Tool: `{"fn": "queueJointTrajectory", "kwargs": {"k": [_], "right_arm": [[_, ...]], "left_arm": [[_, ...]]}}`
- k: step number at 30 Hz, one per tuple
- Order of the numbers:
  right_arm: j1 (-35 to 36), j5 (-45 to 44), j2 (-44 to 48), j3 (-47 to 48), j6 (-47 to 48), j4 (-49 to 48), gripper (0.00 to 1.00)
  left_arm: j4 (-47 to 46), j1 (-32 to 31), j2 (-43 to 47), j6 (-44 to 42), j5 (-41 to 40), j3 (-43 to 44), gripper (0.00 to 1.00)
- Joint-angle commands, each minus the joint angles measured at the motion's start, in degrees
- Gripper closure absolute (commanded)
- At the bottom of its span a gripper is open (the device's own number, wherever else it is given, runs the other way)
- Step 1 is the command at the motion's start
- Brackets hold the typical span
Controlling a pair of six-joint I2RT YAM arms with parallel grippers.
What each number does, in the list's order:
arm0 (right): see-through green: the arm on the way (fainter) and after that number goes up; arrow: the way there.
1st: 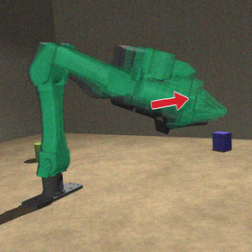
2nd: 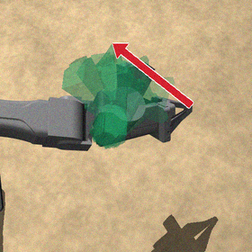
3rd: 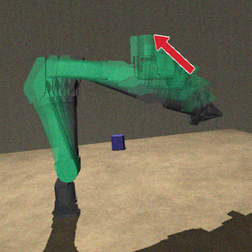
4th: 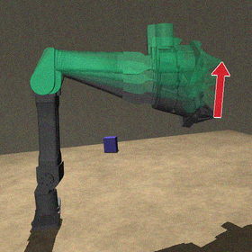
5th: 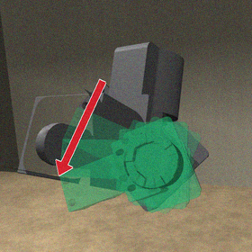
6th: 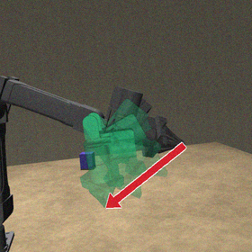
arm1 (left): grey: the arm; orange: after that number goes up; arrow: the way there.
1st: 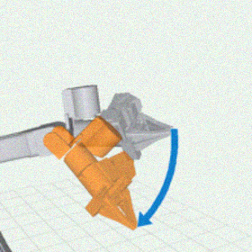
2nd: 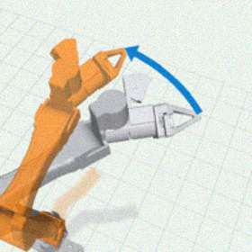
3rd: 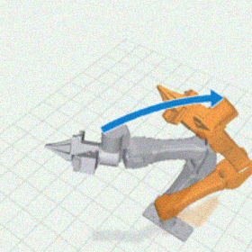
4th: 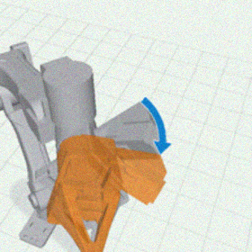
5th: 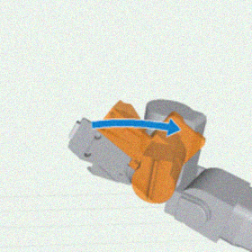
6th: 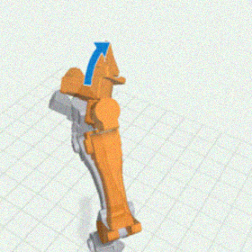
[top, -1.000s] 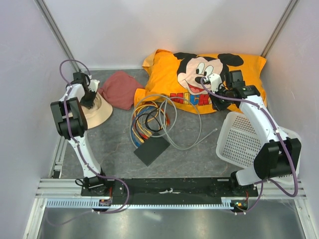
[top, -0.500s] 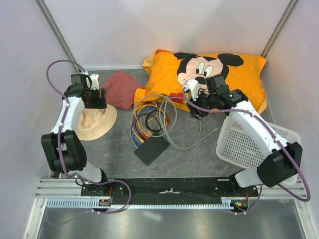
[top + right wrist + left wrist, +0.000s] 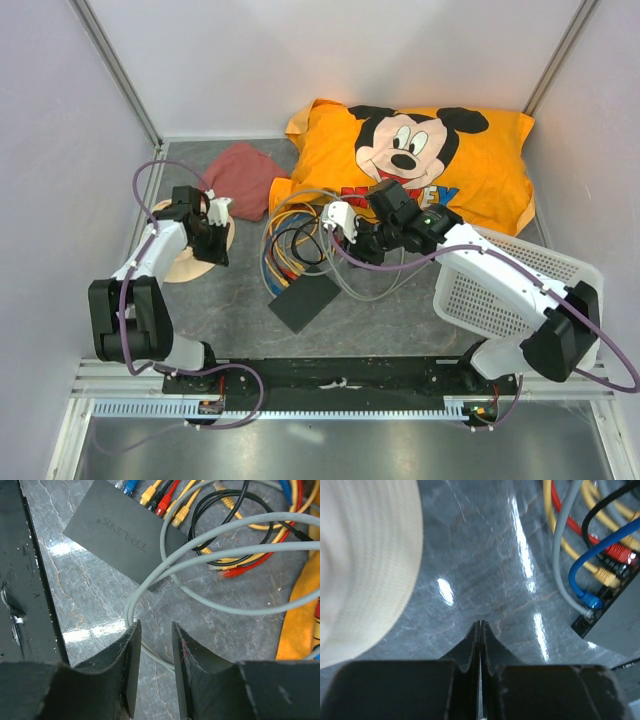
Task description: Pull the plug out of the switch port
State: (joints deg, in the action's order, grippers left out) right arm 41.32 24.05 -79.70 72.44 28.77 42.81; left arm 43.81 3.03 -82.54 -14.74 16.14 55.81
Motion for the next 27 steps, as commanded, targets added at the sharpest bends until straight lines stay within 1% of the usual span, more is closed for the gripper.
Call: {"fn": "queueJointTrajectory", "kwargs": {"k": [1,2,3,4,5,7,8,9,10,11,12,13,15,16,18,20,22,23,24,25,27], "right_arm": [[0.43,-0.67,-2.38,1.29,-1.35,-2.29,0.62],[0.43,-0.5,-2.82,1.9,-2.05,-2.2,0.62],[0.51,-0.5,-3.0,2.26,-2.84,-2.11,0.62],[0.69,-0.59,-3.53,2.61,-2.76,-1.5,0.62],[0.87,-1.72,-3.79,3.14,-2.59,-1.24,0.62],[0.95,-3.3,-4.58,3.84,-2.32,-1.23,0.61],[1.04,-4.09,-5.02,4.54,-2.15,-1.32,0.61],[0.96,-5.58,-5.2,4.81,-1.8,-1.76,0.59],[1.04,-6.55,-5.38,5.07,-1.36,-2.63,0.59],[0.96,-7.09,-5.38,5.42,-1.27,-3.34,0.59],[0.95,-8.22,-5.55,5.69,-1.26,-3.78,0.59],[1.04,-8.49,-5.47,5.86,-1.18,-4.57,0.59],[0.96,-8.93,-5.46,6.39,-0.74,-4.75,0.59],[1.04,-9.28,-5.55,6.39,-0.39,-4.75,0.58],[1.04,-10.25,-5.46,5.52,0.23,-5.19,0.55],[0.95,-11.83,-5.03,4.9,-0.56,-5.8,0.55],[0.95,-11.75,-4.5,4.46,-0.74,-6.07,0.55],[1.04,-11.31,-4.32,3.85,-0.91,-6.07,0.55],[0.96,-11.05,-4.24,3.58,-1.44,-6.24,0.54],[1.13,-10.44,-4.06,3.32,-1.61,-6.33,0.54],[0.96,-8.42,-3.97,2.97,-2.58,-6.42,0.54]], "left_arm": [[-7.66,-1.35,-2.51,0.4,2.4,4.99,0.98],[-8.65,-2.31,-4.97,2.68,2.58,9.19,0.98],[-9.18,-4.85,-7.69,3.66,1.45,11.84,0.98],[-9.1,-5.92,-14.07,4.8,0.57,17.61,0.98],[-8.23,-7.67,-17.18,5.25,-0.23,20.36,0.98],[-7.87,-8.65,-23.25,6.39,-2.86,25.2,0.98],[-7.86,-8.91,-28.15,8.74,-4.0,29.05,0.98],[-7.86,-8.83,-30.9,10.07,-5.58,30.74,0.98],[-7.78,-8.83,-33.19,11.48,-6.03,34.33,0.98],[-6.12,-8.83,-37.99,12.36,-7.25,36.71,0.98],[-5.06,-8.83,-40.22,12.98,-7.79,39.17,0.98],[-3.83,-8.74,-42.15,13.85,-8.23,44.51,0.98],[-0.85,-8.22,-47.85,14.22,-9.72,49.98,0.98],[-0.31,-7.95,-49.8,16.39,-10.51,55.23,0.98],[-1.96,-7.42,-53.14,15.98,-13.76,58.96,0.98],[-2.94,-7.25,-54.91,13.26,-14.12,63.79,0.98],[-3.38,-6.98,-57.19,11.94,-15.43,69.22,0.98],[-3.64,-6.98,-57.29,11.23,-15.96,70.39,0.98],[-3.73,-6.98,-56.86,10.53,-15.7,71.18,0.98],[-3.47,-6.98,-54.15,9.65,-15.18,70.84,0.98],[-3.21,-6.98,-49.23,10.43,-13.07,68.04,0.98]]}}
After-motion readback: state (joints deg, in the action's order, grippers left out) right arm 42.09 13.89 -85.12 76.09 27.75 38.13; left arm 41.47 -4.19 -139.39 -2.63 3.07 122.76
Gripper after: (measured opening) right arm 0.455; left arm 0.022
